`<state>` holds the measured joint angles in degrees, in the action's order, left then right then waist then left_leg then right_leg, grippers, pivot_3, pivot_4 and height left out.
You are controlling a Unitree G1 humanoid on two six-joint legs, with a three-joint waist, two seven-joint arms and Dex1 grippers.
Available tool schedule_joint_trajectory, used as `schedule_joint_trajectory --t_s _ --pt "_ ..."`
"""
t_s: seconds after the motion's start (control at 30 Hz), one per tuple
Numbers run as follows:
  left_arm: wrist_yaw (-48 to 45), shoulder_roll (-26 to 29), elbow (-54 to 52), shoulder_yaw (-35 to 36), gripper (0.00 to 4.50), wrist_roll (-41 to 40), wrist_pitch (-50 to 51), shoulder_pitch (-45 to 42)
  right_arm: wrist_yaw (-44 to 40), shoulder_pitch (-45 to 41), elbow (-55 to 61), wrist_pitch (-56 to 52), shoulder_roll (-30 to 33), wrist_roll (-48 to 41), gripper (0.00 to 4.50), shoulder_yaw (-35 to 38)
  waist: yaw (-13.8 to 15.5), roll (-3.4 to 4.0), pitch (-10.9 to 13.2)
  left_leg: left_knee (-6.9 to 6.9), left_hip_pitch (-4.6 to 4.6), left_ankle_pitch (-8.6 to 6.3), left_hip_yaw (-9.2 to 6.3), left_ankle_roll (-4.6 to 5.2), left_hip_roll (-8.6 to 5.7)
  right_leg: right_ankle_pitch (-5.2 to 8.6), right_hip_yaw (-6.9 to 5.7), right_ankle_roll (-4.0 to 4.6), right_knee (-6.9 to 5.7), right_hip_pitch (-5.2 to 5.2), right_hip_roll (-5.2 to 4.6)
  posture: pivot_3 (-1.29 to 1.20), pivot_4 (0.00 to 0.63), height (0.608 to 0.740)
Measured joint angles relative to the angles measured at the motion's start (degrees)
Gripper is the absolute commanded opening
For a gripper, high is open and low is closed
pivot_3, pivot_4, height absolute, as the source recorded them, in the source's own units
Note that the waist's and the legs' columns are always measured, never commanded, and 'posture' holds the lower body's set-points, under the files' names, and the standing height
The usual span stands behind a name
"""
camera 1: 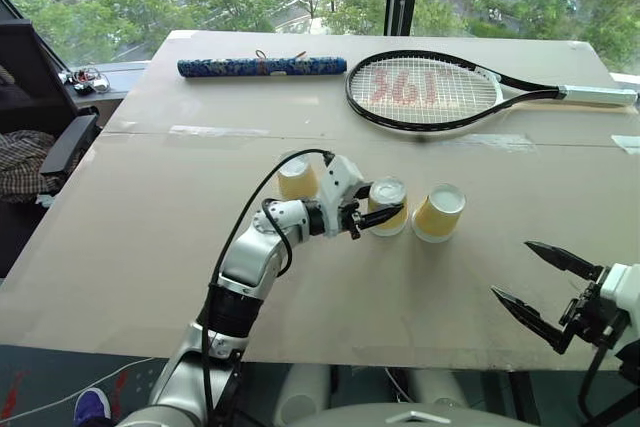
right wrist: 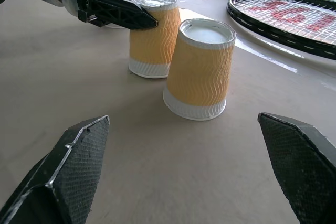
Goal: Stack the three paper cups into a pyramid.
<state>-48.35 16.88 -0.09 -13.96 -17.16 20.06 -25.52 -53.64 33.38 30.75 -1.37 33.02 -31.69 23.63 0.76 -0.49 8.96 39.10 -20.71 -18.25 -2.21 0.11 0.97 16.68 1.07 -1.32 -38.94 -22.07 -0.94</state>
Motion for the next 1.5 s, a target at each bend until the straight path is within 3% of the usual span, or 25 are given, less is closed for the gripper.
schedule_joint_trajectory --t_s 0.07,0.1,0.13,0.2,0.23,0.33,0.6,0.7,0.8,0.93,1.07,1.2,1.5 --pt "-0.8 -0.3 1.0 -0.1 2.09 0.2 -0.7 -0.5 0.3 0.1 0.6 0.1 -0.1 0.0 4.50 0.0 0.0 0.01 0.0 0.00 0.00 0.00 0.00 0.00 0.00 0.00 -0.01 0.00 -0.01 0.00 0.01 0.00 0.150 0.740" --pt "-1.1 -0.3 1.2 -0.1 3.11 0.2 -0.8 -0.6 0.3 0.1 0.7 0.1 -0.1 0.0 4.50 0.0 0.0 0.01 0.0 0.00 0.00 0.00 -0.01 0.00 0.00 0.00 -0.01 0.00 0.00 0.00 0.01 0.00 0.150 0.740" --pt "-2.0 -0.3 1.4 -0.2 3.26 0.2 -1.3 -0.6 0.4 0.1 1.0 0.1 -0.1 0.0 4.50 0.0 0.0 0.01 0.0 0.00 0.00 0.00 -0.02 0.00 0.00 0.00 -0.01 0.00 0.00 0.00 0.01 0.00 0.150 0.740" --pt "-2.9 -0.2 1.4 -0.2 4.41 0.0 -1.5 -0.5 0.7 0.1 1.8 0.1 -0.1 0.0 4.50 0.0 0.0 0.01 0.0 0.00 -0.01 0.00 -0.02 -0.01 0.00 0.00 -0.01 0.00 0.00 0.00 0.01 0.00 0.150 0.740" --pt "-3.0 -0.2 1.2 0.1 4.47 -0.4 -1.2 -0.5 0.8 0.1 2.2 0.1 -0.1 0.0 4.50 0.0 0.0 0.01 0.0 0.00 -0.01 0.00 -0.03 -0.01 0.00 0.00 -0.02 0.00 0.00 0.00 0.00 0.00 0.150 0.740" --pt "-3.6 1.6 -2.7 2.2 4.47 -3.2 1.2 0.8 1.2 0.0 2.5 -0.5 0.0 -0.1 4.50 -0.1 -0.2 0.01 0.0 0.00 0.00 0.01 -0.02 -0.01 0.07 0.00 0.04 0.00 0.00 0.00 -0.09 0.00 0.150 0.740" --pt "-5.1 11.6 -20.5 16.0 4.47 -16.9 8.5 12.8 1.2 -4.0 2.4 -2.3 1.4 -0.7 4.50 -1.1 -0.8 0.06 0.0 -0.01 0.03 0.00 0.00 -0.01 0.21 0.00 0.02 0.01 0.03 0.03 -0.16 0.00 0.150 0.740" --pt "-3.5 13.9 -24.7 20.7 4.47 -17.9 8.9 20.4 0.4 -5.4 2.2 -2.9 2.0 -1.5 4.50 -1.6 -0.9 0.08 0.0 -0.01 0.06 0.00 0.00 -0.01 0.21 0.01 0.03 0.01 0.06 0.05 -0.19 0.00 0.150 0.740" --pt "1.4 12.7 -26.1 26.3 4.47 -17.8 8.0 27.6 -0.1 -6.8 1.7 -3.3 2.3 -2.0 4.50 -2.3 -0.8 0.06 0.0 -0.01 0.05 -0.01 -0.03 0.01 0.21 0.00 0.00 0.01 0.05 0.06 -0.19 0.00 0.150 0.740" --pt "7.0 12.8 -22.5 32.8 4.47 -14.8 5.4 31.2 -1.4 -8.5 1.4 -3.2 2.3 -2.9 4.50 -2.9 -0.3 0.06 0.0 -0.01 0.16 -0.02 -0.09 0.03 0.20 0.01 -0.07 0.02 0.05 0.17 -0.17 0.00 0.150 0.740" --pt "8.4 14.7 -18.4 33.2 4.47 -11.9 4.4 29.4 -2.3 -10.0 0.4 -2.9 2.3 -3.0 4.50 -3.8 0.2 0.03 0.0 0.01 0.11 -0.02 -0.17 0.03 0.09 0.00 -0.16 0.02 0.07 0.19 -0.16 0.00 0.150 0.740" --pt "7.3 17.2 -12.8 30.7 4.47 -9.8 3.2 21.9 -2.5 -10.2 -0.4 -2.4 2.2 -2.8 4.50 -4.3 0.0 0.03 0.0 0.01 0.11 -0.02 -0.18 0.02 0.05 0.00 -0.16 0.02 0.07 0.20 -0.17 0.00 0.150 0.740" --pt "3.8 17.4 -4.4 24.5 4.47 -9.0 3.2 14.6 -1.4 -7.5 0.4 -2.1 1.8 -2.5 4.50 -4.2 -0.2 0.04 0.0 -0.03 0.10 -0.02 -0.19 0.01 0.13 0.01 -0.17 0.02 0.07 0.16 -0.19 0.00 0.150 0.740"
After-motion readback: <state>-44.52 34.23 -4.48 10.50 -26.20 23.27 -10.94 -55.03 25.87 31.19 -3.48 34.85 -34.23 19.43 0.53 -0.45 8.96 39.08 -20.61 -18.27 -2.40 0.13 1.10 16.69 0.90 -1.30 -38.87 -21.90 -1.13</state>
